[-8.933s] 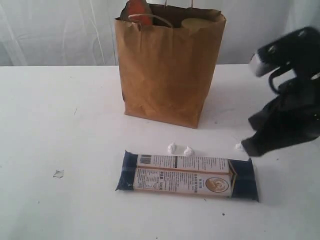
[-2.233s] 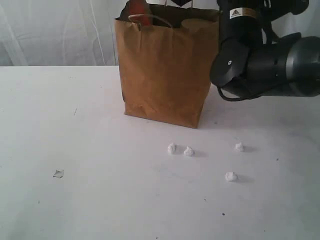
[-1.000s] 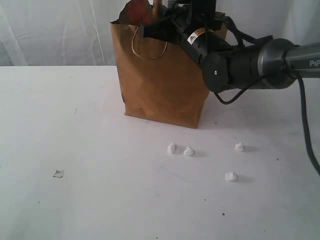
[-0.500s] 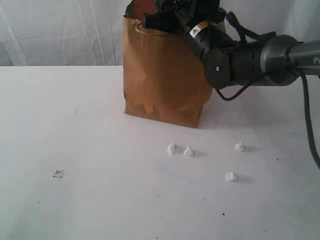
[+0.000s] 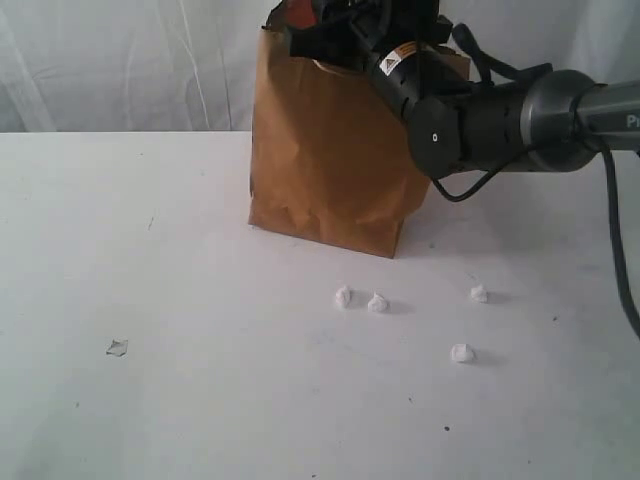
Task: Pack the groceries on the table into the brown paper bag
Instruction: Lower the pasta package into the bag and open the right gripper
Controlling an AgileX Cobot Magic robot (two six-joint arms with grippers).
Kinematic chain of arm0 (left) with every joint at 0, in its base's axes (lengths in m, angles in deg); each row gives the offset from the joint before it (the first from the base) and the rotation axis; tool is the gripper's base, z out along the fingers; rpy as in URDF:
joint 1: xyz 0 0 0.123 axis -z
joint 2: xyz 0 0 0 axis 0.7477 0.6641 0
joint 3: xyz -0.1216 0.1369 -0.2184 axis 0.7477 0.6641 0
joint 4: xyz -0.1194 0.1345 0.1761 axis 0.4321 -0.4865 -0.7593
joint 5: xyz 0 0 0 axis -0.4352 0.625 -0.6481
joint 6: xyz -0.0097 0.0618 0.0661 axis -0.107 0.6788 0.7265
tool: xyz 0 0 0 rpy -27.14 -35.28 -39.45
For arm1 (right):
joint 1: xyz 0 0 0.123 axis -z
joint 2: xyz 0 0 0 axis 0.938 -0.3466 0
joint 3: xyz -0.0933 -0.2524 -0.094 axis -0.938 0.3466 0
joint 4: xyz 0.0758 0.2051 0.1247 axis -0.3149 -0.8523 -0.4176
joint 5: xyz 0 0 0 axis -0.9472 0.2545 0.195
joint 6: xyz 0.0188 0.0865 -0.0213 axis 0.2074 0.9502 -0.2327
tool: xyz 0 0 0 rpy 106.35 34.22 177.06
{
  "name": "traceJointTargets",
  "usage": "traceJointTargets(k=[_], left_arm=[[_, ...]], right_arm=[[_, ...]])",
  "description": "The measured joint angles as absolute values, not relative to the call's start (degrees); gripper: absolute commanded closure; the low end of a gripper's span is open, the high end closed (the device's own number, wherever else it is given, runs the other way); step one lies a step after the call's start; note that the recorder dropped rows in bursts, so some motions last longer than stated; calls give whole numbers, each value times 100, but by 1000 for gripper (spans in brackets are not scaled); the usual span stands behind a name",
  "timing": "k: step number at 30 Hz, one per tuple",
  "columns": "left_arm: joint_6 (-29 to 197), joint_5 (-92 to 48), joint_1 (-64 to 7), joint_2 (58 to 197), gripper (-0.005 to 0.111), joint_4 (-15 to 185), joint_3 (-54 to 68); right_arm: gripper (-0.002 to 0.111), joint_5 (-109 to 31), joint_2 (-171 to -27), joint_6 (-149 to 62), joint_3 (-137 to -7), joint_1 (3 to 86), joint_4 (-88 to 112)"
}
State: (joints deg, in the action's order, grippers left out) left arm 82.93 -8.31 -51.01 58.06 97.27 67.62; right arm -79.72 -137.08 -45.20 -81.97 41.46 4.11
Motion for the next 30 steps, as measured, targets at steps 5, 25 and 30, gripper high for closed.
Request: traceJointTargets(k=[5, 25, 30], left_arm=[[8293, -831, -5101, 5806, 107, 9727, 6762], [8293, -831, -5101, 5806, 107, 9727, 6762], [8293, -831, -5101, 5806, 107, 9727, 6762]], right_arm=[[61, -7995, -13699, -4520, -8197, 4146, 411], [61, -7497, -12787, -4520, -8197, 4146, 411], [62, -7264, -12760, -4520, -8197, 4146, 411]])
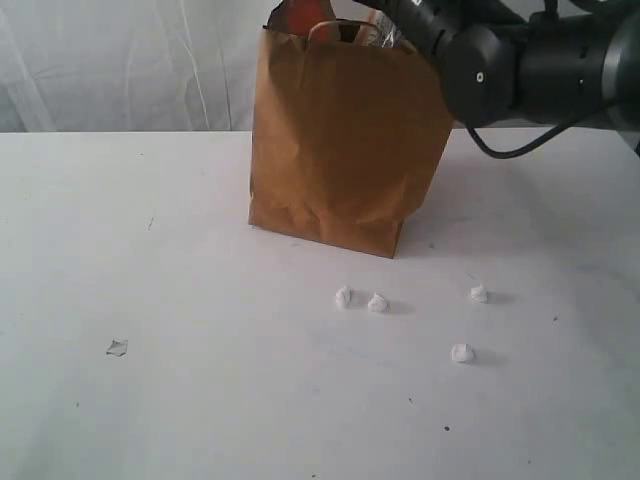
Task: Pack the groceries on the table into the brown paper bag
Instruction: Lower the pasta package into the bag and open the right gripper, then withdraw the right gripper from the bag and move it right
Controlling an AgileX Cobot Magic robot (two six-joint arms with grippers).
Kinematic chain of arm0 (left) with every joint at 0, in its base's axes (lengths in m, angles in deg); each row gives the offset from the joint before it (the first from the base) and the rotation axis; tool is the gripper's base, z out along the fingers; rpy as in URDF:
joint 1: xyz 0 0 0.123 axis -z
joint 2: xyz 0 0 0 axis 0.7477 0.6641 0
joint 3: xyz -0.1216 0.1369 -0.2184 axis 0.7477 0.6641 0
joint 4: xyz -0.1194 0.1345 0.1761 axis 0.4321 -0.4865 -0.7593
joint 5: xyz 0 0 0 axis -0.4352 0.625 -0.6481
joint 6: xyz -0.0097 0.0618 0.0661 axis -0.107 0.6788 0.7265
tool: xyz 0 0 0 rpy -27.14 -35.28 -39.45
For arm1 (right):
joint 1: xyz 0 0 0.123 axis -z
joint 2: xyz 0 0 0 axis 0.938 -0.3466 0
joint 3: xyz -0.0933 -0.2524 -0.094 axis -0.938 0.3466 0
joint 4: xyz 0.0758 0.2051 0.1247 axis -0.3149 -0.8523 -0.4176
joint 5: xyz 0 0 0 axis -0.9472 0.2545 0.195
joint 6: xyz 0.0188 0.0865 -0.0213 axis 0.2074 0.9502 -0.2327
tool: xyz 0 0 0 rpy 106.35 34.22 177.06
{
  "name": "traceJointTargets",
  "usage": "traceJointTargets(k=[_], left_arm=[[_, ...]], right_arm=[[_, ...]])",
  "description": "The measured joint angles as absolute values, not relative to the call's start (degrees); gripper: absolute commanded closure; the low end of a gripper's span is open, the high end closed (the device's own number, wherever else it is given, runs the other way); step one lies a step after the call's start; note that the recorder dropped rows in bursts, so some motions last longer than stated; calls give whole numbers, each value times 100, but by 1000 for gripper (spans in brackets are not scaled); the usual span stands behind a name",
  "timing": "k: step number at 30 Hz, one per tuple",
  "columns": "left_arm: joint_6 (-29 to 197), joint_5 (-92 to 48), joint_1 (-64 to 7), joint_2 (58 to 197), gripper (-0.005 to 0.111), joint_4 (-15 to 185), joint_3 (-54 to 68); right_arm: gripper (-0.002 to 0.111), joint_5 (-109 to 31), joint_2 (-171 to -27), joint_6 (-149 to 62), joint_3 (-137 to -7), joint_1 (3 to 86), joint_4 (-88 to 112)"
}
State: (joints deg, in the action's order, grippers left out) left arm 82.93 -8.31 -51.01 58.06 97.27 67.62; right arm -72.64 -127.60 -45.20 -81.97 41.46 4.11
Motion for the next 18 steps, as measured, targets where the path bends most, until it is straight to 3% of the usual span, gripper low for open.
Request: traceJointTargets(k=[4, 10, 18], left_arm=[[8293, -831, -5101, 5806, 107, 9727, 6762], [8293, -831, -5101, 5806, 107, 9727, 6762], [8293, -831, -5101, 5806, 107, 9727, 6762]], right_arm=[[75, -6506, -12758, -4520, -8197, 4146, 411], [108, -5133, -12615, -4520, -8197, 4146, 411], [108, -3452, -11789, -4864, -8197, 4660, 481]])
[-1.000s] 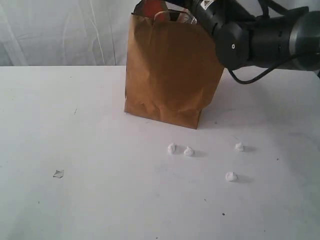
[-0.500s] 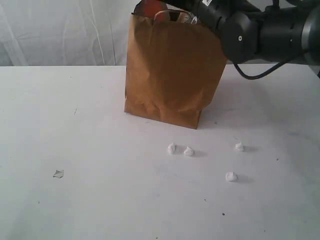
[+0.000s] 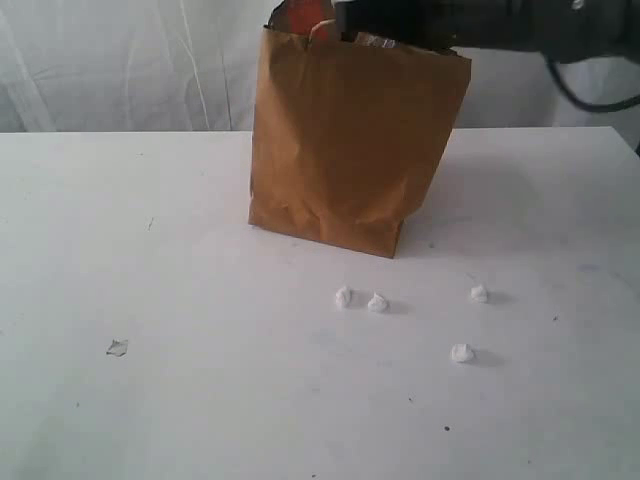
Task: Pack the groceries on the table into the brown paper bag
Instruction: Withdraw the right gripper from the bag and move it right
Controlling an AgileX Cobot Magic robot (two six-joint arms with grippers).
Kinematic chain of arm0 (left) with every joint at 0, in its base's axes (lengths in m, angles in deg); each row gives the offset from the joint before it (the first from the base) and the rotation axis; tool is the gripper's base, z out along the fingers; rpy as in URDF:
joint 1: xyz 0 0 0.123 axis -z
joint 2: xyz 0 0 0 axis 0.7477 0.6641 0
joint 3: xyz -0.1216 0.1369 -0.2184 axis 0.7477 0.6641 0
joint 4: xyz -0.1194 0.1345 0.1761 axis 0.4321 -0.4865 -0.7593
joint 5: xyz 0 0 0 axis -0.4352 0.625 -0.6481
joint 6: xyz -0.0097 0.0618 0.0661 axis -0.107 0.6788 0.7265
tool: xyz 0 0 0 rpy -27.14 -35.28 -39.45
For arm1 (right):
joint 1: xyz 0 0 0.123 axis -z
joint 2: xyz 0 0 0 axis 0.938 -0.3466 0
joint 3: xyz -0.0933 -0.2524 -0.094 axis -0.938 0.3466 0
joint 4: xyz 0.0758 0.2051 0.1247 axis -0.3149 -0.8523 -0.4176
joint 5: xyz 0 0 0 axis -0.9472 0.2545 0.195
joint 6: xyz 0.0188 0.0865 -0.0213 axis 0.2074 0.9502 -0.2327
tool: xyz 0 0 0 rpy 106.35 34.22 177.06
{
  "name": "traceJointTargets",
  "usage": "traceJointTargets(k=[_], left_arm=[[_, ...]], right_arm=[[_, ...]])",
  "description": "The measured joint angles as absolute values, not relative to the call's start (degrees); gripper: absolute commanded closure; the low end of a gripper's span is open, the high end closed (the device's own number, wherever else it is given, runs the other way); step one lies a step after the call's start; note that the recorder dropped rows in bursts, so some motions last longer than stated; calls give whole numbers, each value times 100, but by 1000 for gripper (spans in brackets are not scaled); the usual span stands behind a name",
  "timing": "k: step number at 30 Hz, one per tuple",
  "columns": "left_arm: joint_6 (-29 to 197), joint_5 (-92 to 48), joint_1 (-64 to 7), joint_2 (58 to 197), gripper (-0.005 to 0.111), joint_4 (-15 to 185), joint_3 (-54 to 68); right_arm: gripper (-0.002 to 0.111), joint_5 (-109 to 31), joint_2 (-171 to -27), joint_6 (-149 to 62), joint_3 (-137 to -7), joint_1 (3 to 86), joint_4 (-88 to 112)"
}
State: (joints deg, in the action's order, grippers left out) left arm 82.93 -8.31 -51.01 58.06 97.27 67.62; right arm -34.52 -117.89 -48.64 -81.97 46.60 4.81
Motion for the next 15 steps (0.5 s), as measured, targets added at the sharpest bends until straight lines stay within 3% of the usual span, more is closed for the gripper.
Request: traceJointTargets(k=[15], left_arm=[[8293, -831, -5101, 5806, 107, 9727, 6762]], right_arm=[[108, 1663, -10966, -4863, -7715, 5949, 2620]])
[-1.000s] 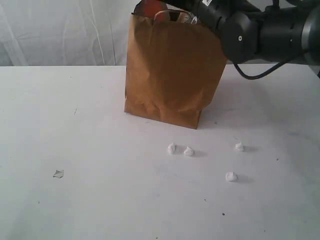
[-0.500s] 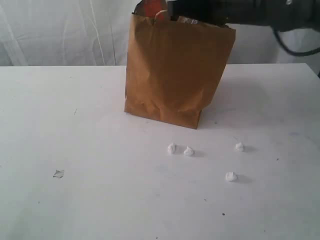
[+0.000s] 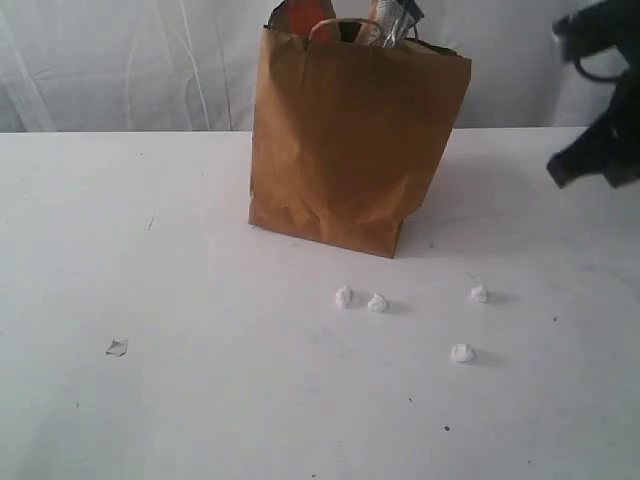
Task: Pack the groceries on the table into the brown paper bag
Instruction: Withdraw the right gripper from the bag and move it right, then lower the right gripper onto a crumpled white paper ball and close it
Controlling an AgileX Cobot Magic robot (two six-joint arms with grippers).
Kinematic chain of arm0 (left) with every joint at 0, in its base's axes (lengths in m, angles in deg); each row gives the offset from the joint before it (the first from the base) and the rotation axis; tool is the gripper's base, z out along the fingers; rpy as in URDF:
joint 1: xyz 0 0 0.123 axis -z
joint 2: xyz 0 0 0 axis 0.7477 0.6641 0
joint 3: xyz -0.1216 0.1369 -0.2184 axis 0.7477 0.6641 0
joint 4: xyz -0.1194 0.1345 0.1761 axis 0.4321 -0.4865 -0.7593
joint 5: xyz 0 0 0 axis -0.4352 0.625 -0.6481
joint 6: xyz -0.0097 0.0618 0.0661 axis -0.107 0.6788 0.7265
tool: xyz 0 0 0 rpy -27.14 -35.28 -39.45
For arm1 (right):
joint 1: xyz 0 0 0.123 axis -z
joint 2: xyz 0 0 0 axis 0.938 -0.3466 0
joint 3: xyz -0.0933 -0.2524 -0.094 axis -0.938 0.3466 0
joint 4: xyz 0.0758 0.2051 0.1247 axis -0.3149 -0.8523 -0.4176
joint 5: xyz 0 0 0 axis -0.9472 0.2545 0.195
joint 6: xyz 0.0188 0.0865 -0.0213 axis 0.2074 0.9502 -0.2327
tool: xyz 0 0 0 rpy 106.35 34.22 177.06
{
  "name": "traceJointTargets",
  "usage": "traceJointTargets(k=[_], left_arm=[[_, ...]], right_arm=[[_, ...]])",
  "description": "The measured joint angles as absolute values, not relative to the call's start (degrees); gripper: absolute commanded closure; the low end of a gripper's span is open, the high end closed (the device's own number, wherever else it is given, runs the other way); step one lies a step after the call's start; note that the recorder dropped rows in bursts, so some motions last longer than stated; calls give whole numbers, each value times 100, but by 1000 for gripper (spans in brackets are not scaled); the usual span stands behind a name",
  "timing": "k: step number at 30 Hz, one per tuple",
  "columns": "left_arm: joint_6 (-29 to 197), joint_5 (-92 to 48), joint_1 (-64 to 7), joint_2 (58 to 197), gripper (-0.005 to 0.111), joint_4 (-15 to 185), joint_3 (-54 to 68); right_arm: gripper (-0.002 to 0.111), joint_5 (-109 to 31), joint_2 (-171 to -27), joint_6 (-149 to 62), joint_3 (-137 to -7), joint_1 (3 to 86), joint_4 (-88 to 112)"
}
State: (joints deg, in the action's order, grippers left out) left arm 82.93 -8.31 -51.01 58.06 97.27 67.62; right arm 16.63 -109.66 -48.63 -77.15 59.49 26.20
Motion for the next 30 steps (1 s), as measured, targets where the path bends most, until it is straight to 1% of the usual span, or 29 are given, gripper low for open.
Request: traceJointTargets(k=[3, 8, 9, 11, 15, 17, 21, 30], left_arm=[[8293, -831, -5101, 5806, 107, 9727, 6762], [8293, -831, -5101, 5806, 107, 9727, 6762], [8293, -831, -5101, 5806, 107, 9727, 6762], [8293, -831, -5101, 5806, 107, 9727, 6762], [8293, -831, -5101, 5806, 107, 9727, 6762], [8293, -831, -5101, 5806, 107, 9727, 6762], [8293, -831, -5101, 5806, 107, 9727, 6762], [8293, -831, -5101, 5806, 107, 9727, 6762]], right_arm=[[108, 1563, -11038, -4876, -7274, 5979, 2486], [108, 723, -11082, -4886, -6762, 5979, 2212], [106, 516, -11082, -4886, -6699, 5979, 2137], [99, 170, -11121, -4886, -6630, 5979, 2004], [76, -188, -11289, -5098, -6605, 5989, 1415], [69, -197, -11385, -5332, -6605, 5989, 972], [68, -215, -11628, -5658, -6555, 5989, 521], [68, -717, -12302, -5763, -6543, 5989, 451]])
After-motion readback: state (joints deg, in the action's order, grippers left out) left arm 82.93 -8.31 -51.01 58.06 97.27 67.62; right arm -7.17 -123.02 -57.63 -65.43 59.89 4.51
